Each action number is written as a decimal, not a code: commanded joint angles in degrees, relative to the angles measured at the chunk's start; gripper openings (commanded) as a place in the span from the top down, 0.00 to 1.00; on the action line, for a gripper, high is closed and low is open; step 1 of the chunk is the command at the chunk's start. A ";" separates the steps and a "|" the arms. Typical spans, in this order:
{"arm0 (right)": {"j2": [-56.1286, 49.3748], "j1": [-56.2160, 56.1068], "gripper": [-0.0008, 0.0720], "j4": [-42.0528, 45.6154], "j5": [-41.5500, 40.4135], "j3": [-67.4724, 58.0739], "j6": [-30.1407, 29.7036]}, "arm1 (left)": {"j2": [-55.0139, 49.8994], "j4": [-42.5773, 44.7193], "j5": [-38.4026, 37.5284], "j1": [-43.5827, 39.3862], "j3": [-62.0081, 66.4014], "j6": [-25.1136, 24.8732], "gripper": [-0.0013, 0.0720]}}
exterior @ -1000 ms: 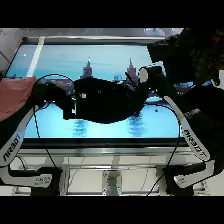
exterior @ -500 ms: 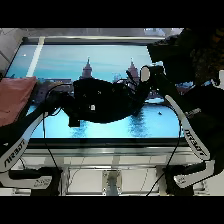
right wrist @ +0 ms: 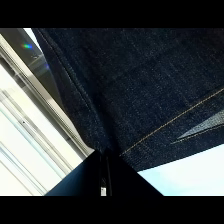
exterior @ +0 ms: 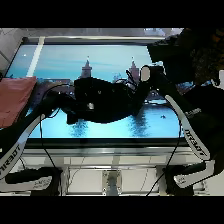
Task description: Fold the clothes and pants, and hang the long-sleeved shirts on hangers.
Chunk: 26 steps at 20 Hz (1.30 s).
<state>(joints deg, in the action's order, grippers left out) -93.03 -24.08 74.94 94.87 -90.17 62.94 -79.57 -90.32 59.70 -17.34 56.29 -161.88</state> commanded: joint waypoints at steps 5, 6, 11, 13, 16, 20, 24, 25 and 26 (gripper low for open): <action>0.04 0.00 0.97 -0.26 0.15 -0.02 0.00 | 0.74 -1.49 -2.16 0.92 -0.02 0.33 0.21; 0.04 0.00 0.97 -0.33 0.22 -0.02 0.00 | -0.02 -0.92 -2.21 0.90 -0.02 -0.52 0.21; 0.04 0.00 0.97 -0.90 0.09 -0.02 0.02 | -1.66 -0.79 -4.13 0.92 -0.02 -2.08 0.21; 0.04 0.00 0.97 -1.40 0.09 -0.02 0.02 | -2.54 -0.76 -4.72 0.92 -0.02 -2.69 0.21; 0.04 0.00 0.97 -1.62 0.13 -0.02 0.39 | -3.87 -0.79 -6.88 0.90 -0.02 -3.56 0.21; 0.04 0.00 0.97 -1.62 0.11 -0.02 0.42 | -5.46 -1.40 -6.93 0.90 -0.02 -3.56 0.24; 0.04 0.00 0.97 -1.64 0.11 -0.02 0.44 | -5.70 1.03 -10.21 1.09 -0.04 -3.54 0.59; 0.04 0.00 0.97 -1.64 0.13 -0.02 0.44 | -5.70 0.98 -11.37 1.09 -0.04 -3.54 0.60; 0.04 0.00 0.97 -1.64 0.13 -0.02 0.44 | -5.84 0.96 -11.78 1.07 -0.02 -3.54 0.65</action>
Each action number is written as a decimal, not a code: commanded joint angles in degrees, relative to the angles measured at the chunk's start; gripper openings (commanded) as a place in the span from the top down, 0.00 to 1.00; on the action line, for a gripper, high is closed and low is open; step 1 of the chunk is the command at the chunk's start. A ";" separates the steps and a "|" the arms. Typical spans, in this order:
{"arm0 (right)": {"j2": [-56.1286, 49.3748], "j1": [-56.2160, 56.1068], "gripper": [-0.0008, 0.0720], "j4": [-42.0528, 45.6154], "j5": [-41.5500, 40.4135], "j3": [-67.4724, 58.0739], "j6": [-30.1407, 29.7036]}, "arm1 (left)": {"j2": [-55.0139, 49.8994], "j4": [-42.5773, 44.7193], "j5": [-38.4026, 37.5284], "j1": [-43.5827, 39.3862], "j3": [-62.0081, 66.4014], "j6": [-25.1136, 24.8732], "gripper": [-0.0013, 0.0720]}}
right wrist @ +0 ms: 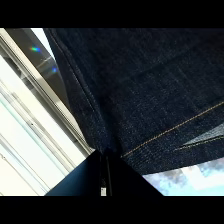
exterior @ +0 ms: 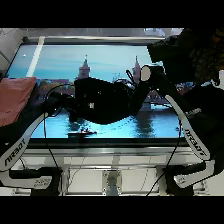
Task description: Fold the clothes and pants, and hang the long-sleeved shirts on hangers.
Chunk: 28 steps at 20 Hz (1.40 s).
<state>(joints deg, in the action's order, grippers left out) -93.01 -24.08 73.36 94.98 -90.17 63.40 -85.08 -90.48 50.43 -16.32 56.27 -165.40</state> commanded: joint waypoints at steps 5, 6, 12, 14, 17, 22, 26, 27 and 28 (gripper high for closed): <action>0.04 0.00 0.97 -0.04 0.00 -0.04 0.33 | 0.44 1.16 3.74 0.04 0.00 2.69 0.91; 0.17 0.00 0.97 -0.02 -0.02 -0.07 0.68 | 2.08 1.18 3.80 0.04 0.02 5.73 0.91; 7.39 -0.11 0.97 1.22 -2.89 -4.92 2.58 | 22.73 1.03 1.31 0.07 5.05 11.91 0.91; 11.21 -0.52 0.97 1.20 -4.02 -7.85 2.80 | 29.55 0.85 -0.35 0.04 9.18 14.84 0.91; 17.27 -2.82 0.97 1.49 -5.88 -11.80 3.06 | 36.76 0.90 -0.31 0.04 16.98 21.46 0.91; 26.53 -6.99 0.97 1.92 -7.43 -17.99 5.46 | 45.33 0.90 5.70 0.00 26.97 30.05 0.91; 32.41 -8.59 0.97 1.95 -7.41 -21.20 9.94 | 49.72 -0.85 15.19 0.00 28.89 38.71 0.91; 33.48 -8.57 0.97 2.08 -7.39 -21.81 11.34 | 50.60 -3.65 15.93 0.00 28.89 40.48 0.91; 34.32 -8.57 0.97 2.10 -7.32 -22.45 12.22 | 51.32 -7.61 16.46 0.00 28.89 41.24 0.91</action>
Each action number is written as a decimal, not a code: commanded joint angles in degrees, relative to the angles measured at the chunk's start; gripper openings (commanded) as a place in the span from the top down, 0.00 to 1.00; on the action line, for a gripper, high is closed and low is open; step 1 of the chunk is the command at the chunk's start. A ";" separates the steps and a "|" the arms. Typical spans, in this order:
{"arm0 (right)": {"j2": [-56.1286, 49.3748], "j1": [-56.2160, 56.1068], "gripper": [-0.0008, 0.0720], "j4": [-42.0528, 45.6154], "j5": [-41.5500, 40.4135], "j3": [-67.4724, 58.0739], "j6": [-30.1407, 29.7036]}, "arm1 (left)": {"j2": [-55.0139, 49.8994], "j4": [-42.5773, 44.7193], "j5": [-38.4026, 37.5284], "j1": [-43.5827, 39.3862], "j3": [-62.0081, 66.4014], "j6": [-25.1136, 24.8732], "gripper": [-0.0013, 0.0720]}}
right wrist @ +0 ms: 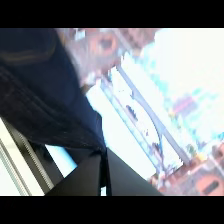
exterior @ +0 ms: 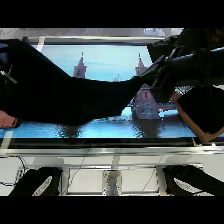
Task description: Fold the clothes and pants, and hang the long-sleeved shirts on hangers.
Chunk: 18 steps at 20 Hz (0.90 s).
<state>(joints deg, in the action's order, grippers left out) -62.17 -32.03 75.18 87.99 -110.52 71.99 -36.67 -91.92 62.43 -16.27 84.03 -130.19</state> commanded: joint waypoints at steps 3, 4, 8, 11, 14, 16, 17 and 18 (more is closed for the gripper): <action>4.81 -0.61 0.97 0.31 1.22 -4.87 7.08 | 3.52 -18.47 8.28 -0.04 1.20 12.59 0.91; 4.81 -0.61 0.97 0.31 2.14 -5.75 8.44 | 2.84 -20.24 9.97 -0.04 1.20 16.35 0.91; 4.50 -0.61 0.97 2.38 4.68 -6.12 12.72 | -2.03 -20.79 17.70 -0.04 1.20 26.38 0.91; 3.50 -0.26 0.97 5.01 4.83 -6.10 14.40 | -7.37 -21.07 19.56 -0.04 1.20 26.69 0.91; -0.15 -0.26 0.97 8.00 5.31 -6.10 14.23 | -14.08 -20.04 17.44 -0.02 1.20 26.27 0.91; -4.59 -0.26 0.97 11.65 5.11 -6.10 12.74 | -19.65 -17.05 13.97 0.00 1.20 26.29 0.91; -7.06 -0.26 0.97 13.46 4.46 -6.10 11.91 | -22.25 -13.97 11.80 0.09 1.20 26.53 0.91; -9.77 -0.26 0.97 14.78 3.08 -6.10 10.67 | -24.98 -10.27 9.42 0.52 1.20 27.98 0.91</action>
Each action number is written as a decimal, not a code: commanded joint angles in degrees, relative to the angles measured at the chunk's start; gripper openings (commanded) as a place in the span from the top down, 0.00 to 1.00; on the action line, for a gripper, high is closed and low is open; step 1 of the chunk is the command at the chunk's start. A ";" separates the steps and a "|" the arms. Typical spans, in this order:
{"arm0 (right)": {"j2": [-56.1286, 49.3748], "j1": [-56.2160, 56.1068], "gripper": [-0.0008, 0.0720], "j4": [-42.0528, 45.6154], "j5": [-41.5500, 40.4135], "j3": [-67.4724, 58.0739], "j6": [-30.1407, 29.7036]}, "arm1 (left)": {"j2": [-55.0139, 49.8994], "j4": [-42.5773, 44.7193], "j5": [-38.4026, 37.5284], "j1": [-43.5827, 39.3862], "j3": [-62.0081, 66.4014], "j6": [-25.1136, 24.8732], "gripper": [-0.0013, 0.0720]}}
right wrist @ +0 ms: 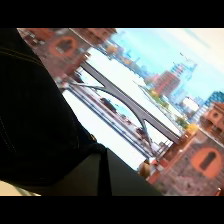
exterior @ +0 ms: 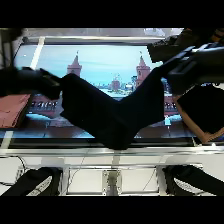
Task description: Fold the clothes and pants, and hang the long-sleeved shirts on hangers.
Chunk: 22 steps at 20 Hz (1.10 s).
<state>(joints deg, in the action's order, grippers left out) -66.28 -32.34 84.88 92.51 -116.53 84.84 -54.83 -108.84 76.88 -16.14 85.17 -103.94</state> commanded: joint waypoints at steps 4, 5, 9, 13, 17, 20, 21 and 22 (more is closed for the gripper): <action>-15.63 2.25 0.97 6.91 -8.81 0.61 -4.17 | -16.87 11.10 -10.16 6.16 0.04 2.80 0.91; -17.68 3.21 0.97 6.95 -10.49 1.14 -4.17 | -19.12 11.04 -10.36 7.93 0.04 2.58 0.91; -24.61 6.78 0.97 7.04 -19.45 1.75 -4.17 | -27.02 6.32 -14.45 13.88 -0.70 -4.59 0.91; -30.14 7.72 0.97 6.99 -27.87 1.75 -4.85 | -33.64 0.28 -23.21 15.93 -1.03 -11.93 0.91; -34.69 7.74 0.97 8.22 -36.46 1.75 -4.83 | -37.05 0.11 -31.45 15.06 -1.03 -14.14 0.91; -35.06 7.74 0.97 11.28 -43.15 1.75 -4.90 | -36.76 0.22 -40.59 14.82 -1.01 -14.16 0.91; -35.10 7.74 0.97 11.45 -44.28 1.75 -4.90 | -36.92 0.28 -42.84 14.82 -1.01 -14.16 0.91; -35.39 7.74 0.97 11.32 -44.54 1.75 -4.87 | -37.13 0.31 -43.56 14.82 -1.01 -14.16 0.91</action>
<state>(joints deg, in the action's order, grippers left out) -100.71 -24.64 94.78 53.36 -114.78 80.01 -91.26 -108.31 40.84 -1.28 84.16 -117.40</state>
